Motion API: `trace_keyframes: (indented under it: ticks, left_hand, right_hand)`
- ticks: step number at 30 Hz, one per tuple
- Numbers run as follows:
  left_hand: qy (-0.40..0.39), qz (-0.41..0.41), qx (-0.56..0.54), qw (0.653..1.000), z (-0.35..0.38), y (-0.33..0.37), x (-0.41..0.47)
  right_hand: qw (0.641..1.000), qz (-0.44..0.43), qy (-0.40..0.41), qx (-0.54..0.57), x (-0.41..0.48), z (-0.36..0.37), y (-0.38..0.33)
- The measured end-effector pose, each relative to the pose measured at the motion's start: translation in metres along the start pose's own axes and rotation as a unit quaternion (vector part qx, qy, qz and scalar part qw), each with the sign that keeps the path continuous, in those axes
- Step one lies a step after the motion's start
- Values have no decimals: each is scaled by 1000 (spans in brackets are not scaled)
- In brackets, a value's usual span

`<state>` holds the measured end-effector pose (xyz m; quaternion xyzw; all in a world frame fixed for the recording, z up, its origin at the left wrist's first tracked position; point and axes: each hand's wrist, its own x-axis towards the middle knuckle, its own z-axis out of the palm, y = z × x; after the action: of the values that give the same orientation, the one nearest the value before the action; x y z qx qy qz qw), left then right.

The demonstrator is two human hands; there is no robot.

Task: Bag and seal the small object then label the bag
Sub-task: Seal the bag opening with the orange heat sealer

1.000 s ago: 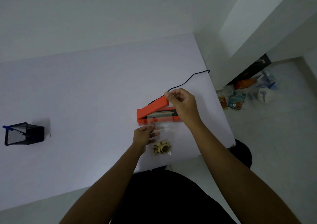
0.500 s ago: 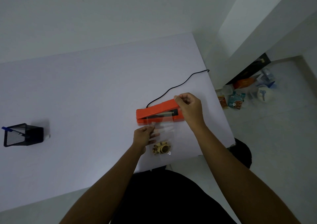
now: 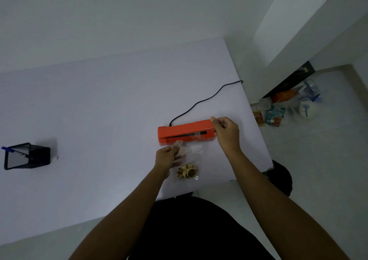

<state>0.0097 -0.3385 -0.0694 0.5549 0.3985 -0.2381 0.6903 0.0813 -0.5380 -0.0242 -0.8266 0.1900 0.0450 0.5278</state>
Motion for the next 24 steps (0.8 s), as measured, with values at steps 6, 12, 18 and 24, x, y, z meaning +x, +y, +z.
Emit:
trace_keyframes:
  ticks: [6,12,18,24]
  left_hand:
    - [0,0,1,1000,0,0,0]
    - [1,-2,-3,1000,-1,1,0]
    - [-1,-2,-5,1000,-1,1,0]
    - [0,-3,-10,1000,0,2,-1]
  right_hand:
    - [1000,8,4,-12,7,3,12]
    - [1000,14,7,-19,10,5,20]
    - [999,22,8,-32,15,8,29]
    - [998,32,6,-48,17,11,40]
